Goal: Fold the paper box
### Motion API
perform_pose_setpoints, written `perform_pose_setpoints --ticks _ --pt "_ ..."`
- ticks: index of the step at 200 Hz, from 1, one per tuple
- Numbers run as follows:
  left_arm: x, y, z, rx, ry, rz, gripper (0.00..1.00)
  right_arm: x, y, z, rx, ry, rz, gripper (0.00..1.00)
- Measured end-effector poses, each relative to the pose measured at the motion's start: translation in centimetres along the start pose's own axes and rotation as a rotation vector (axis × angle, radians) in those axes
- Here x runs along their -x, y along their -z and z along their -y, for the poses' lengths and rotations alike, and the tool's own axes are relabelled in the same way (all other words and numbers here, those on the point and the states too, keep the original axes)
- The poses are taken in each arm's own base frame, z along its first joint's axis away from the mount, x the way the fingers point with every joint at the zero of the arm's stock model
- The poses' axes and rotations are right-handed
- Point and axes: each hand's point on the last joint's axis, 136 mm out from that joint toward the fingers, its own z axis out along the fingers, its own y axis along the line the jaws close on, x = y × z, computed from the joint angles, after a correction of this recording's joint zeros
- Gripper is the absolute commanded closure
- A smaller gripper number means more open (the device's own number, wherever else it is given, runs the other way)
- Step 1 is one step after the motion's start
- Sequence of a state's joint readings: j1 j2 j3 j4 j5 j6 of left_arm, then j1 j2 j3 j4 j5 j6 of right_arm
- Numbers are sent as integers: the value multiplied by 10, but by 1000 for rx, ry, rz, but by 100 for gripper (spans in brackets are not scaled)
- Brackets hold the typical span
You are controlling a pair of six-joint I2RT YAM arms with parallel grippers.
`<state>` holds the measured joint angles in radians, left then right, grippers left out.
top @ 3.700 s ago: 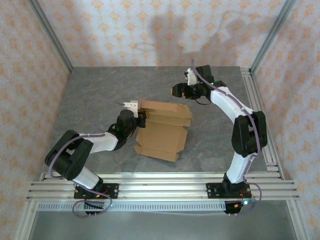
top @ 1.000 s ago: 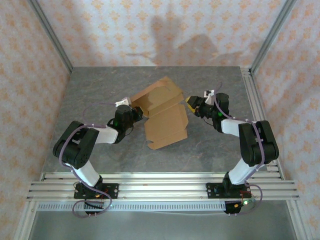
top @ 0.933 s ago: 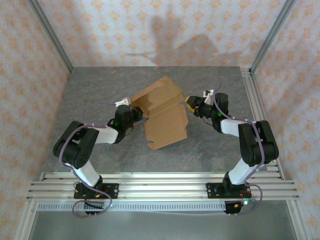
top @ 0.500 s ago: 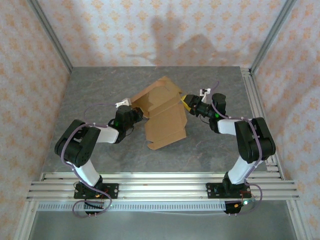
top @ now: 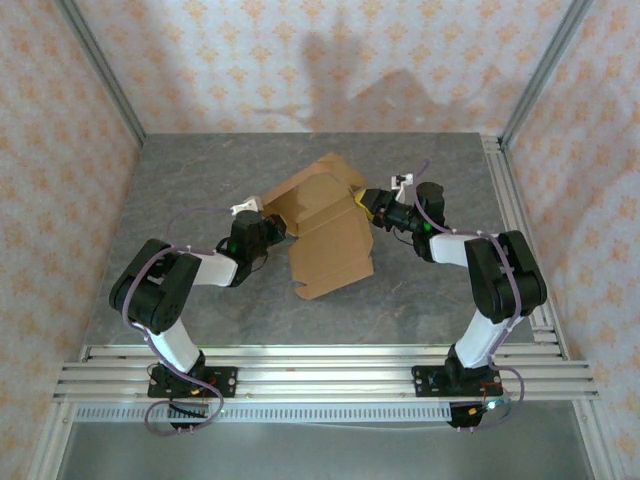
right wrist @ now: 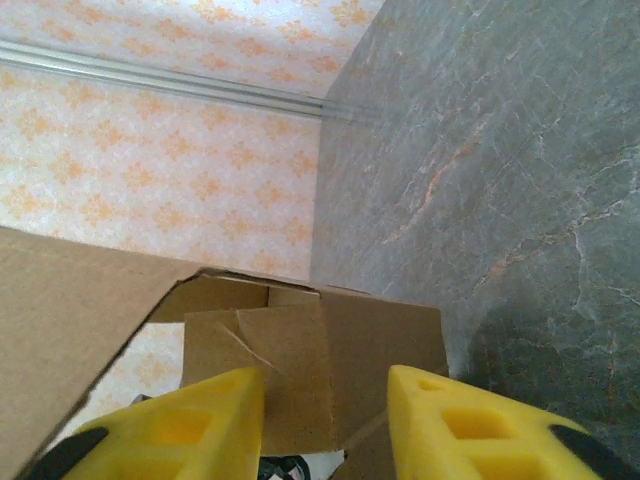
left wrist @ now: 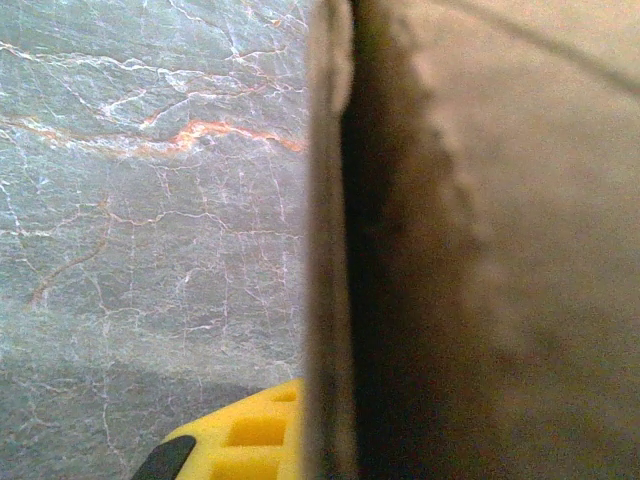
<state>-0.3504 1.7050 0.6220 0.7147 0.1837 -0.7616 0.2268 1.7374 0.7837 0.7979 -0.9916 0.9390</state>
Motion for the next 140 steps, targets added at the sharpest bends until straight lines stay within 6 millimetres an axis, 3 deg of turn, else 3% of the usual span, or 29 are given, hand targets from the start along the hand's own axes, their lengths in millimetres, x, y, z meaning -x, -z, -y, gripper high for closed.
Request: perform_pose_setpoints --ticks 37,108,121,140 --pt "0 0 0 1 -1 0 100 -3 -1 11 -33 -26 -10 79" --pt "-4 -2 -5 12 -1 -10 100 -5 -6 14 -62 -32 -31 78" --pt "-4 -3 -6 15 0 -11 100 -6 -7 16 -66 -36 -34 83" --pt "-3 -3 -8 19 1 -8 100 -7 -7 19 -73 -43 -41 100"
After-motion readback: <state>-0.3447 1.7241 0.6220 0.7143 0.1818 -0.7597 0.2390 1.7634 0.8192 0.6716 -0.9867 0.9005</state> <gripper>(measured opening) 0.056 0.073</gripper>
